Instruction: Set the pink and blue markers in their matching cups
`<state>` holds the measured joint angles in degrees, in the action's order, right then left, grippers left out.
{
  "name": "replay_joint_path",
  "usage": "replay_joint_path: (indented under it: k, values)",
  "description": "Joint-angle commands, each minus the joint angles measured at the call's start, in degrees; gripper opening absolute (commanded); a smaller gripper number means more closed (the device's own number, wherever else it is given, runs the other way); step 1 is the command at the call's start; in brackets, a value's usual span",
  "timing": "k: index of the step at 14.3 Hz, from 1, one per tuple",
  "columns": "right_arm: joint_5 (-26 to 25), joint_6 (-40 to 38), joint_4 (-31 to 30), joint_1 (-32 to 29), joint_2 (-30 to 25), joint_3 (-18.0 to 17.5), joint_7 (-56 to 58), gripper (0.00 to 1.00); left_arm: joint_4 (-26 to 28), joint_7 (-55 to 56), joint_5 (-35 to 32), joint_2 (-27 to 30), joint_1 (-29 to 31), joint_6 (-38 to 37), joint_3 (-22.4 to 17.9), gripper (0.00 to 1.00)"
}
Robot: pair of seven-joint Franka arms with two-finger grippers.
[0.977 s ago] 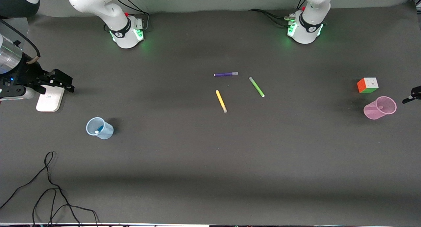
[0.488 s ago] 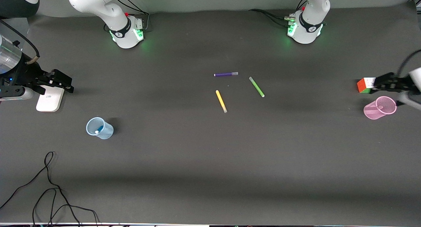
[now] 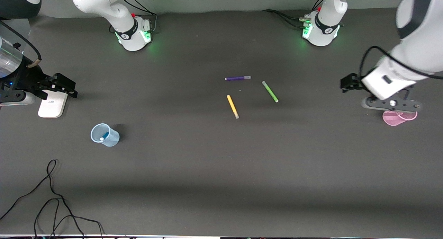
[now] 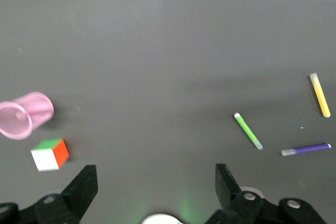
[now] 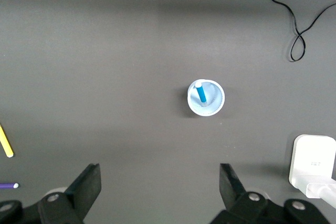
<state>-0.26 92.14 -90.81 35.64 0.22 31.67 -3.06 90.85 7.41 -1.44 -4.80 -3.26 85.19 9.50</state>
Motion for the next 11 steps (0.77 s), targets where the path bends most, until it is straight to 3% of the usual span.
replay_joint_path:
  k: [1,5,9,11]
  values:
    - [0.79,0.85,-0.51,-0.05,-0.40,0.24,-0.63,1.00,-1.29,2.79,-0.94,-0.83,-0.78,-2.74,-1.41,1.00]
    - [0.79,1.03,-0.51,-0.05,-0.05,0.24,-0.63,1.00,0.63,1.83,-1.02,0.22,0.09,-2.14,-1.50,1.00]
    - [0.79,0.94,-0.51,-0.14,0.66,0.33,-0.54,1.00,12.23,-5.10,-0.76,8.13,2.64,7.26,-1.50,1.00]
    - [0.87,1.03,-0.51,-0.14,0.92,0.33,-0.46,1.00,11.03,-5.38,-0.67,6.39,2.82,7.01,-1.76,1.00]
